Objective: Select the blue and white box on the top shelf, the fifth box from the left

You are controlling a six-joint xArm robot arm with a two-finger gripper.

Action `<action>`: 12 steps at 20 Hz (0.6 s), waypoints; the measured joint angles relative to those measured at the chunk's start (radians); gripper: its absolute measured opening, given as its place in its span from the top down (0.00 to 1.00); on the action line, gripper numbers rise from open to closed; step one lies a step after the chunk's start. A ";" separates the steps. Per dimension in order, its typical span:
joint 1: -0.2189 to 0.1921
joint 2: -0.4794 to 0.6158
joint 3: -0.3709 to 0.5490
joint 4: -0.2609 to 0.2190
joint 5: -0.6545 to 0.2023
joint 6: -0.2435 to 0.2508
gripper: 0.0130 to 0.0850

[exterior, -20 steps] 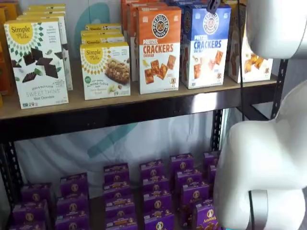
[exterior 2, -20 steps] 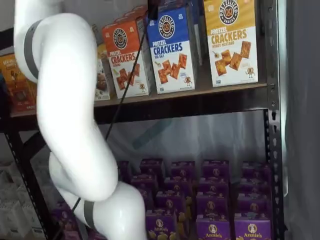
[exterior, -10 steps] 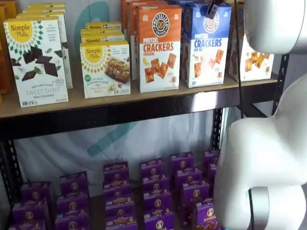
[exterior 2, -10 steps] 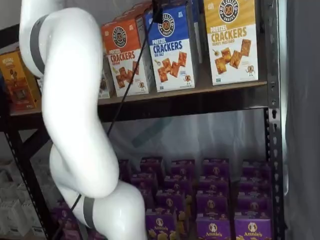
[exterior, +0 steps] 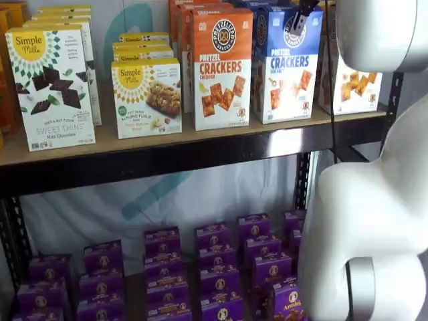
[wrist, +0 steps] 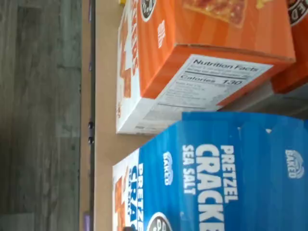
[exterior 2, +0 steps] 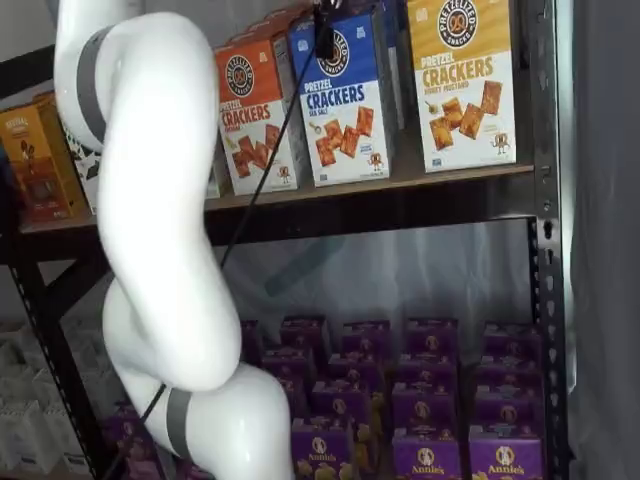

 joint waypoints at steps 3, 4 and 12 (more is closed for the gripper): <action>0.009 0.006 -0.009 -0.027 0.021 0.001 0.00; 0.013 0.006 -0.009 -0.038 0.026 0.001 0.00; 0.033 -0.016 0.022 -0.091 0.019 0.000 0.00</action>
